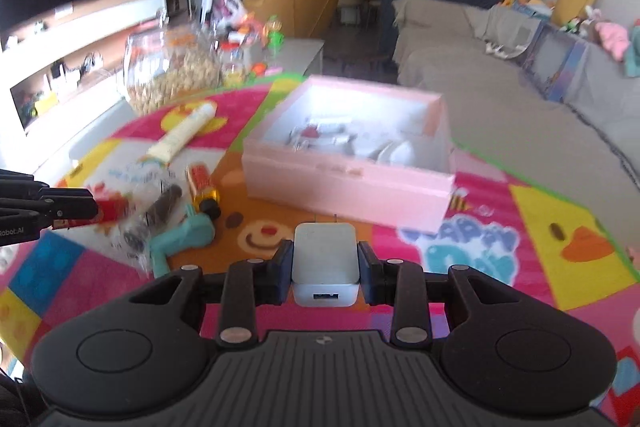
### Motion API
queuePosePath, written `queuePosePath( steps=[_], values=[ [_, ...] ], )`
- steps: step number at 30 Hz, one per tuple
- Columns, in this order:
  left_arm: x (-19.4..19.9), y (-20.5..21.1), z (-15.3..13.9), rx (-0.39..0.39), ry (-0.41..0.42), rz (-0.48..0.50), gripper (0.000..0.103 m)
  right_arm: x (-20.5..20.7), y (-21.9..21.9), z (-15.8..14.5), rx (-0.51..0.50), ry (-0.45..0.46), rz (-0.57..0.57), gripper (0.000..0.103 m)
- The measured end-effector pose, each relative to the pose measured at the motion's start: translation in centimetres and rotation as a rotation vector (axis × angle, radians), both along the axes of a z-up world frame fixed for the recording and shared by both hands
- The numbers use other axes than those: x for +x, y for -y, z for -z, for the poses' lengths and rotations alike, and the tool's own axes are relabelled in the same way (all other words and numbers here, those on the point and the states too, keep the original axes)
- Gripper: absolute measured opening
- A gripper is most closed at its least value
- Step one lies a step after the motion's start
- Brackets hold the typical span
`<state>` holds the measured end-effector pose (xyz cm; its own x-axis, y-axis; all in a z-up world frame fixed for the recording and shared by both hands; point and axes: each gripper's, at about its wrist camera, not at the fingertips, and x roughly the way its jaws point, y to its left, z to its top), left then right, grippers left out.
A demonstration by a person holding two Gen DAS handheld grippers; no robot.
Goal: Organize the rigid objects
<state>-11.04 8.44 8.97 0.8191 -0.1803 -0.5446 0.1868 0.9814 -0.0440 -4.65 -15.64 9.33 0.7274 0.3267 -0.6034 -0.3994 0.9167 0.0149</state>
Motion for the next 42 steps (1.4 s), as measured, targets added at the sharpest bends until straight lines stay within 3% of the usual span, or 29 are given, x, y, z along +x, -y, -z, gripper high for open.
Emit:
queuePosePath(
  steps=[7, 10, 12, 16, 19, 22, 28, 30, 32, 36, 38, 42],
  values=[
    [2.4, 3.5, -8.1, 0.075, 0.205, 0.102, 0.009, -1.8, 1.9, -4.0, 0.088, 0.177, -0.001, 0.032],
    [3.6, 4.8, -10.4, 0.12, 0.288, 0.114, 0.009, -1.7, 2.4, -3.7, 0.105, 0.166, 0.008, 0.032],
    [4.5, 4.7, -11.0, 0.106, 0.282, 0.113, 0.01, -1.5, 2.5, -2.8, 0.114, 0.139, 0.024, 0.032],
    [4.6, 3.4, -8.4, 0.058, 0.137, 0.097, 0.014, -1.3, 2.1, -0.3, 0.068, 0.097, 0.045, 0.032],
    [2.6, 2.2, -4.6, 0.116, 0.032, 0.08, 0.015, -0.6, 1.6, 1.7, 0.043, 0.045, 0.052, 0.032],
    [0.5, -0.1, -2.3, 0.129, -0.033, -0.016, 0.015, 0.4, 1.0, 3.3, 0.03, -0.007, 0.053, 0.032],
    [-3.5, -6.4, -1.3, 0.011, -0.128, -0.249, 0.015, 1.9, -0.8, 5.6, -0.001, -0.076, 0.035, 0.036],
    [-4.7, -7.4, -0.4, -0.042, -0.234, -0.295, 0.015, 1.9, -1.5, 5.8, -0.02, -0.077, 0.028, 0.048],
    [-6.0, -7.4, 0.9, -0.075, -0.336, -0.321, 0.015, 1.6, -2.0, 5.7, -0.036, -0.064, 0.016, 0.052],
    [-7.8, -6.6, 3.7, -0.162, -0.499, -0.353, 0.016, 1.3, -2.7, 5.4, -0.051, -0.055, 0.005, 0.054],
    [-8.1, -6.5, 4.6, -0.223, -0.524, -0.362, 0.016, 1.2, -2.8, 5.4, -0.055, -0.053, 0.002, 0.057],
    [-7.3, -6.6, 4.7, -0.262, -0.467, -0.396, 0.015, 0.5, -3.0, 5.5, -0.089, -0.029, -0.002, 0.059]
  ],
)
